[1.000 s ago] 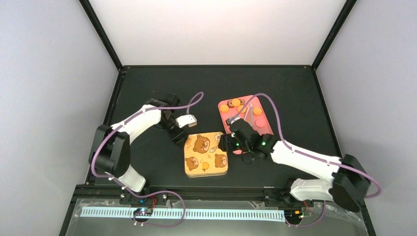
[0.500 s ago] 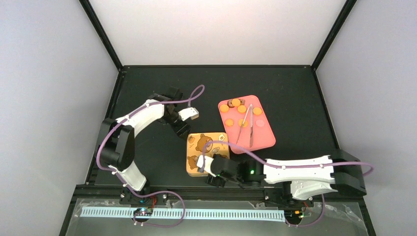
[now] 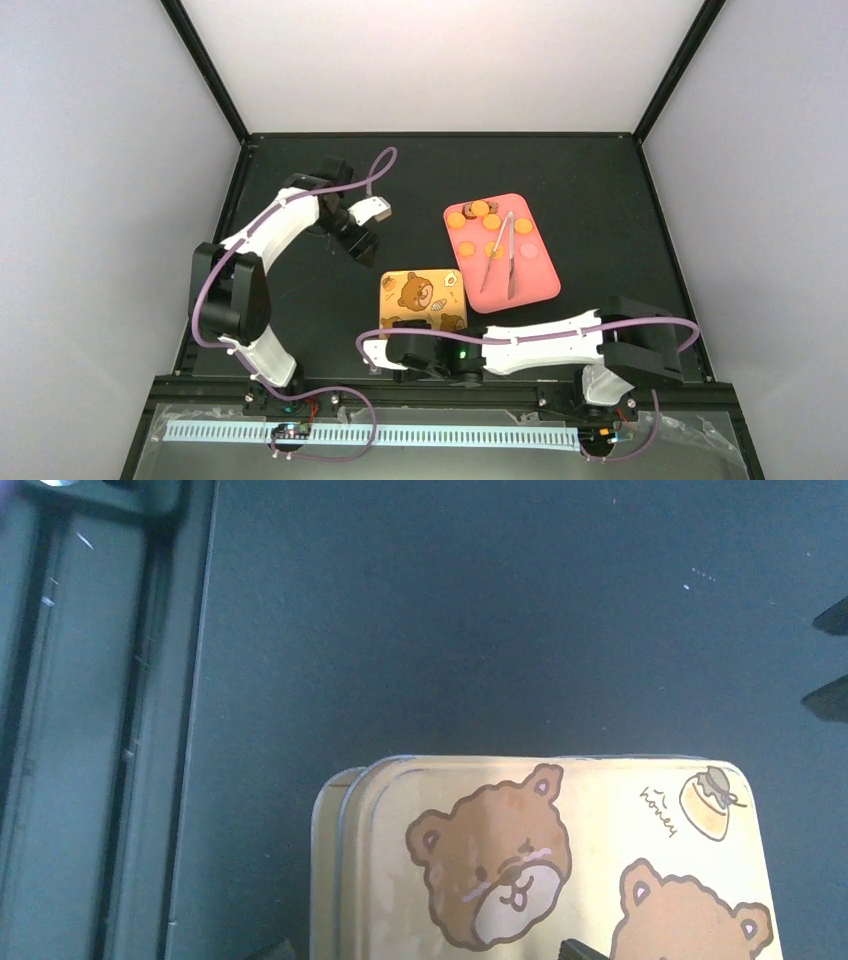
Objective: Pack the cookies
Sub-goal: Press the box lid onto the packing box.
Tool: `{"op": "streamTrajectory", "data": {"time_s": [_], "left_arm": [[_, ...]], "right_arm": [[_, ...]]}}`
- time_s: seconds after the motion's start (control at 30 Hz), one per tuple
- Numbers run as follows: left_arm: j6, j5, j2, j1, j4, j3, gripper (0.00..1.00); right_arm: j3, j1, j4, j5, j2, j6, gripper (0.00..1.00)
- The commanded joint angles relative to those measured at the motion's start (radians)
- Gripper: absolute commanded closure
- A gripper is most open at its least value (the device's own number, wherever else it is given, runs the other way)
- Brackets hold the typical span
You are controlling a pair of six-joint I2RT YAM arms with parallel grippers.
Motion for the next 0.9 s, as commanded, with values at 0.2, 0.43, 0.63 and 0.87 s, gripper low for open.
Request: {"op": "streamTrajectory", "data": {"time_s": [0.2,0.43,0.63,0.87], "left_arm": [[0.034,0.049,0.017,0.039,-0.073,0.068,0.17],[0.049,0.074,-0.005,0.039,-0.077,0.027,0.17],[0.067,0.125,-0.021,0.037,-0.074,-0.038,0.17],[0.051,0.178,-0.023,0.017,-0.065,-0.046,0.18]], "right_arm": [[0.06,-0.089,0.076,0.002,0.064,-0.107,0.3],[0.055,-0.128,0.089,-0.04,0.05,-0.081,0.31],[0.038,-0.127,0.1,-0.069,0.061,-0.056,0.32],[0.091,-0.127,0.048,-0.134,0.083,-0.056,0.31]]}}
